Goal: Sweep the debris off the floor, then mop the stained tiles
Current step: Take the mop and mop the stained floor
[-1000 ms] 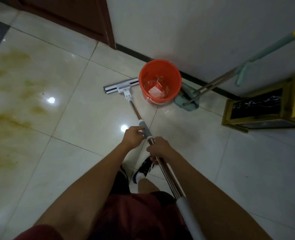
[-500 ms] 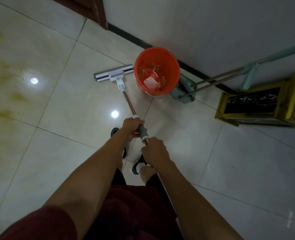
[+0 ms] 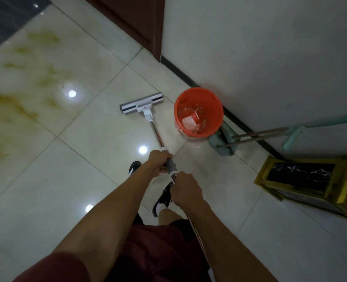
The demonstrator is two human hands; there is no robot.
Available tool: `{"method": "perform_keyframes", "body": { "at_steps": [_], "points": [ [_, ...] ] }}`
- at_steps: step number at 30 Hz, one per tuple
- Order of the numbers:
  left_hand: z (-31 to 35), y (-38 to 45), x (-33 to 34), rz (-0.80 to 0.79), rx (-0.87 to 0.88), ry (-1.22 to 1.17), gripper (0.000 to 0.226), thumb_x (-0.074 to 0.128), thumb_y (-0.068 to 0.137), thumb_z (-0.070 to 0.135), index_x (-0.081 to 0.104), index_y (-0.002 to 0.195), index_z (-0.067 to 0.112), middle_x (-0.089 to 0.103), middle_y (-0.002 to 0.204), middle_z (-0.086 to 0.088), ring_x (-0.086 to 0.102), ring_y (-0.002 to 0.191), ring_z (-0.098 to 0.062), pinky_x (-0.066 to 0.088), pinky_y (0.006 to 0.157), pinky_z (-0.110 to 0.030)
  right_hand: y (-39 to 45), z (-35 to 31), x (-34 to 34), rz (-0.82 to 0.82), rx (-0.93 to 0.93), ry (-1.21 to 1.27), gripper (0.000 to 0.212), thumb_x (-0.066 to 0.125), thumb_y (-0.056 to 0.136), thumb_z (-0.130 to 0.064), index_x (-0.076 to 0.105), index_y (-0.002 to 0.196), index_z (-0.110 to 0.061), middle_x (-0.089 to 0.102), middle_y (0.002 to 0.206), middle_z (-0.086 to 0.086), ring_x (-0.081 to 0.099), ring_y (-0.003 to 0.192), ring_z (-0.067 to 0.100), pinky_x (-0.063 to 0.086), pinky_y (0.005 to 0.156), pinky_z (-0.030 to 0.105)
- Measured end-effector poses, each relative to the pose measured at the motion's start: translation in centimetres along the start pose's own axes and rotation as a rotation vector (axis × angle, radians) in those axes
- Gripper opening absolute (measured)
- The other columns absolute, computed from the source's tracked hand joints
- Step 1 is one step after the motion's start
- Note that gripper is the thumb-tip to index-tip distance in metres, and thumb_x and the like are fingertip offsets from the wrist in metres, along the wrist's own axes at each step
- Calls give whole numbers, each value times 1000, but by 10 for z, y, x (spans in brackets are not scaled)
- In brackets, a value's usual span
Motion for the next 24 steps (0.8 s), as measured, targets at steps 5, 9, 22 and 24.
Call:
{"method": "perform_keyframes", "body": {
  "at_steps": [5, 9, 22, 24],
  "points": [
    [6, -20, -37, 90, 49, -123, 23, 68, 87, -1, 53, 104, -3, 67, 95, -28, 70, 76, -38, 60, 68, -48, -4, -30, -1, 1, -162, -117, 18, 56, 95, -13, 59, 112, -7, 63, 102, 8, 60, 82, 21, 42, 67, 27],
    [11, -29, -89, 172, 70, -233, 32, 70, 86, -1, 55, 114, -5, 67, 98, -29, 70, 74, -38, 61, 66, -48, -3, -74, 12, -43, -272, -220, 20, 57, 95, -13, 60, 113, -6, 65, 107, 10, 60, 83, 20, 42, 66, 27],
    [-6, -40, -313, 331, 29, -590, 28, 66, 91, 2, 56, 114, -11, 66, 104, -33, 69, 95, -46, 57, 86, -58, -17, -261, 120, -164, -428, -535, 19, 59, 96, -15, 62, 113, -6, 67, 108, 10, 55, 72, 17, 36, 51, 21],
    [-12, -40, -345, 333, 23, -615, 32, 66, 91, 3, 56, 118, -12, 65, 110, -33, 69, 97, -46, 57, 86, -56, -21, -287, 140, -201, -441, -572, 22, 59, 97, -16, 62, 116, -6, 67, 112, 11, 65, 87, 22, 43, 63, 25]
  ]
}}
Point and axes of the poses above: each hand's wrist, its own y-axis towards the middle knuckle, its own x-axis out of the palm, z = x × y, the point moved 4 cm from there along y, towards the middle knuckle
